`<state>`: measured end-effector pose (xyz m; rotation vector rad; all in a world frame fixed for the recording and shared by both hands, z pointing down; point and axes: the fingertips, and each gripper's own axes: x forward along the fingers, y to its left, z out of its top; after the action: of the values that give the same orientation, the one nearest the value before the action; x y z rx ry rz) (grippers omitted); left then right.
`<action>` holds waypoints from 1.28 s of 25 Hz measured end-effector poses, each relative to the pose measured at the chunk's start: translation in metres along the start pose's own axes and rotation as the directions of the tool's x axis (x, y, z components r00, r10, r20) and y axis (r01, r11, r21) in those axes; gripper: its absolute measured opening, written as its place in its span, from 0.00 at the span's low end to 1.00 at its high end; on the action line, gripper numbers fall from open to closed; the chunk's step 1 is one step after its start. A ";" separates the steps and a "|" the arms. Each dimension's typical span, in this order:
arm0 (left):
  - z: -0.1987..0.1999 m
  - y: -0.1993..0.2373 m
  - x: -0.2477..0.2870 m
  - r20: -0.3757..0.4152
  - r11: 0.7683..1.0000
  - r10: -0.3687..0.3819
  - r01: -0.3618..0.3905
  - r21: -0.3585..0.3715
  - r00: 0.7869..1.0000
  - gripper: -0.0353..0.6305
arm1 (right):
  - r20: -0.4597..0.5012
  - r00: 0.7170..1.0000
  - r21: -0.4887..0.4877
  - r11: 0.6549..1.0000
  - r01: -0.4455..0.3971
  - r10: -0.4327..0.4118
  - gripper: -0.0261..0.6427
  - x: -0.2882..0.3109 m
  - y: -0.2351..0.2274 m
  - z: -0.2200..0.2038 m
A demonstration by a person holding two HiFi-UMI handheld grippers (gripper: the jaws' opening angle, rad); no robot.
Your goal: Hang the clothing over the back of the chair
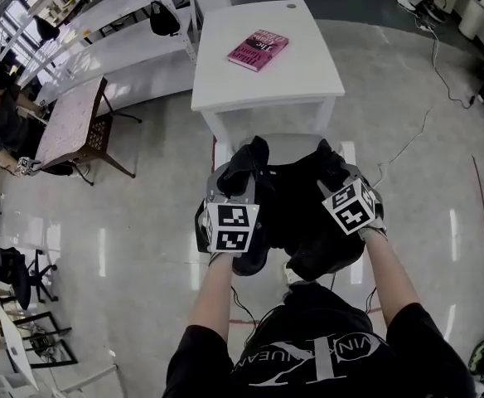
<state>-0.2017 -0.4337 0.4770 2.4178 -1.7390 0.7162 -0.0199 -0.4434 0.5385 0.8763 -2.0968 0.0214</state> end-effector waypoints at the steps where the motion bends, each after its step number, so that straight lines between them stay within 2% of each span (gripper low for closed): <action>1: -0.002 0.001 0.001 -0.006 1.000 -0.005 0.005 -0.004 1.000 0.28 | -0.011 1.000 0.004 1.000 -0.006 0.006 0.30 0.002 0.001 -0.002; 7: -0.005 0.002 -0.002 -0.013 1.000 -0.012 0.012 -0.014 1.000 0.32 | -0.032 0.999 0.013 1.000 -0.012 0.012 0.37 0.001 0.005 -0.007; 17: -0.005 0.008 -0.012 0.016 0.999 0.028 -0.028 -0.019 0.999 0.34 | 0.010 1.000 0.024 1.000 0.018 -0.018 0.36 -0.012 0.001 -0.005; 19: -0.004 0.011 -0.015 0.032 0.999 0.046 -0.045 -0.016 0.998 0.34 | 0.037 0.999 0.049 0.998 0.035 -0.036 0.31 -0.017 0.000 -0.002; 21: -0.003 0.012 -0.019 0.048 0.998 0.064 -0.063 -0.009 0.997 0.34 | 0.061 0.996 0.068 0.996 0.058 -0.062 0.18 -0.024 -0.003 0.000; 23: 0.001 0.014 -0.024 0.064 0.996 0.094 -0.095 0.002 0.993 0.27 | 0.077 0.994 0.068 0.995 0.075 -0.081 0.12 -0.032 -0.006 0.001; 28: 0.002 0.018 -0.038 0.093 0.992 0.127 -0.126 -0.012 0.988 0.09 | 0.149 0.985 0.132 0.989 0.068 -0.088 0.10 -0.051 -0.005 0.008; 32: 0.006 0.021 -0.051 0.118 0.990 0.129 -0.121 -0.069 0.985 0.07 | 0.224 0.970 0.199 0.979 0.051 -0.096 0.08 -0.067 -0.004 0.017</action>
<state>-0.2310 -0.3984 0.4461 2.3754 -1.9428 0.5275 -0.0022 -0.4132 0.4789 1.1185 -2.3059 0.0874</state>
